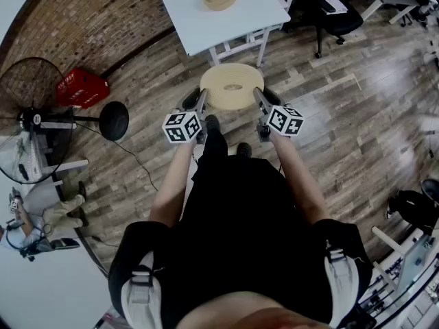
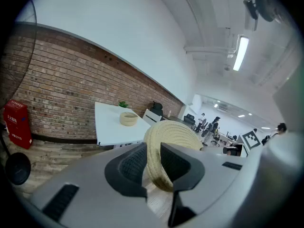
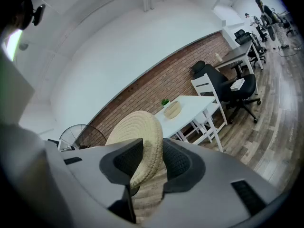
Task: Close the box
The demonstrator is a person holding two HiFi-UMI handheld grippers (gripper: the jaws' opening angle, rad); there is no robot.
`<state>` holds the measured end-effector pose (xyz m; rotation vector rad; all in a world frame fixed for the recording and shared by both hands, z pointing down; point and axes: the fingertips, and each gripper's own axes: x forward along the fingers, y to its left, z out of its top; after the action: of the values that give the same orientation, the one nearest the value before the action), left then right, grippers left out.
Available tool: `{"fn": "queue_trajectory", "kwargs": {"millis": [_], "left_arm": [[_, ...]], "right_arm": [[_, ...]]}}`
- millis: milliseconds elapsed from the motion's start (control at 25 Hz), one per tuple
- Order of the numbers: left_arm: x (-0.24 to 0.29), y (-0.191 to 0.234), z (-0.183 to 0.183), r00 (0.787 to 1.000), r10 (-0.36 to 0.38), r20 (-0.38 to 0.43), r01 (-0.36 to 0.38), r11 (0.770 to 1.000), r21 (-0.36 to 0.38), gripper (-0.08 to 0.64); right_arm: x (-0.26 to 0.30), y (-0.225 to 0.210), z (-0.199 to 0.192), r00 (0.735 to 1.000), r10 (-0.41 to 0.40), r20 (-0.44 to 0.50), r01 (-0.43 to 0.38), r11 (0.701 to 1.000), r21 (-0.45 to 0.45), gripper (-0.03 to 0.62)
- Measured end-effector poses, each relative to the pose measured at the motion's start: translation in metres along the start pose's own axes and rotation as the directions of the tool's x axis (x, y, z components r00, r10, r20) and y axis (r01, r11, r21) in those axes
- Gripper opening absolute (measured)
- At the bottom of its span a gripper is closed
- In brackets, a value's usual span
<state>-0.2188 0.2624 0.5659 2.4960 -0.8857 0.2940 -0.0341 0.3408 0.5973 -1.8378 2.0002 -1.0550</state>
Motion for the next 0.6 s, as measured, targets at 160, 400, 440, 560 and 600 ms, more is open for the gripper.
{"fn": "queue_trajectory", "kwargs": {"millis": [160,400,440,560,600], "left_arm": [[-0.004,-0.002,-0.004,1.0,0.003,-0.001,-0.003,1.0,-0.003,0.097],[-0.006,0.007,0.0,1.0,0.006,0.009,-0.006,1.0,-0.007,0.097],[-0.006,0.009,0.001,1.0,0.006,0.011,-0.006,1.0,-0.008,0.097],[-0.007,0.012,0.002,1.0,0.009,0.014,-0.009,1.0,-0.011,0.095],[-0.007,0.013,0.002,1.0,0.01,0.014,-0.01,1.0,-0.012,0.095]], "right_arm": [[-0.003,-0.001,-0.004,1.0,0.0,-0.006,0.0,1.0,-0.002,0.127],[0.006,0.005,-0.006,1.0,0.002,-0.013,-0.002,1.0,-0.008,0.127],[0.007,0.006,-0.006,1.0,0.004,-0.014,-0.004,1.0,-0.01,0.127],[0.009,0.01,-0.006,1.0,0.012,-0.015,-0.012,1.0,-0.029,0.127],[0.01,0.011,-0.005,1.0,0.012,-0.017,-0.013,0.999,-0.04,0.127]]}}
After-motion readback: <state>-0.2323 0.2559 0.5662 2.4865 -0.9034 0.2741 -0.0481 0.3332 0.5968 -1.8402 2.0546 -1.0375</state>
